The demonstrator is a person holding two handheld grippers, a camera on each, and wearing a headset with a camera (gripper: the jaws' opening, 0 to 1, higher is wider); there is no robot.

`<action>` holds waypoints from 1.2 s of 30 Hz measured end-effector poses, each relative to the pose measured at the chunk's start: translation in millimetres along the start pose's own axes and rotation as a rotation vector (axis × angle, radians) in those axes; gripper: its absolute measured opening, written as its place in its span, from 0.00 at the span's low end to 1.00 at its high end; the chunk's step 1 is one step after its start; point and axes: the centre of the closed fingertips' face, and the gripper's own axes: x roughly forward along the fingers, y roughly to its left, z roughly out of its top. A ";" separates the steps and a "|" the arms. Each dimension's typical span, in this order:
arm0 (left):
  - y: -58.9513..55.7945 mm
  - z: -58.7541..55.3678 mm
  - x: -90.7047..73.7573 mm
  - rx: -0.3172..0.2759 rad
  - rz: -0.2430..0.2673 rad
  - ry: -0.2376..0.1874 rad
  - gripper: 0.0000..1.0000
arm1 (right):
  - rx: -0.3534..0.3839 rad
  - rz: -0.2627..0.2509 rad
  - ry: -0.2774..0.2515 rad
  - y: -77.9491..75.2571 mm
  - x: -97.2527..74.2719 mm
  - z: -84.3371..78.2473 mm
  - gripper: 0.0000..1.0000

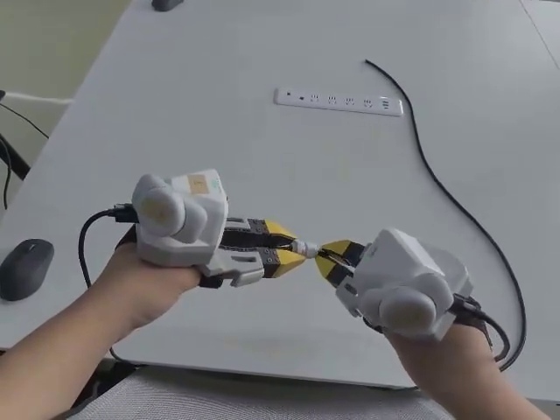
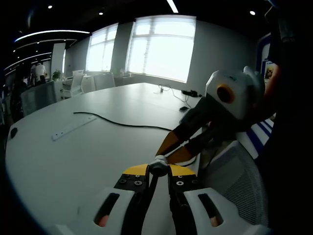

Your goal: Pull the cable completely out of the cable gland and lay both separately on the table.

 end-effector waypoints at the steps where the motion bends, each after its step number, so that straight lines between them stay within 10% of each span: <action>1: 0.1 0.4 -0.1 0.000 0.001 -0.001 0.15 | 0.009 -0.003 0.004 -2.1 -0.7 -2.1 0.00; 36: -0.1 9.4 -1.8 -0.004 0.009 -0.036 0.15 | 0.794 -0.083 0.093 -38.5 -0.3 -99.6 0.01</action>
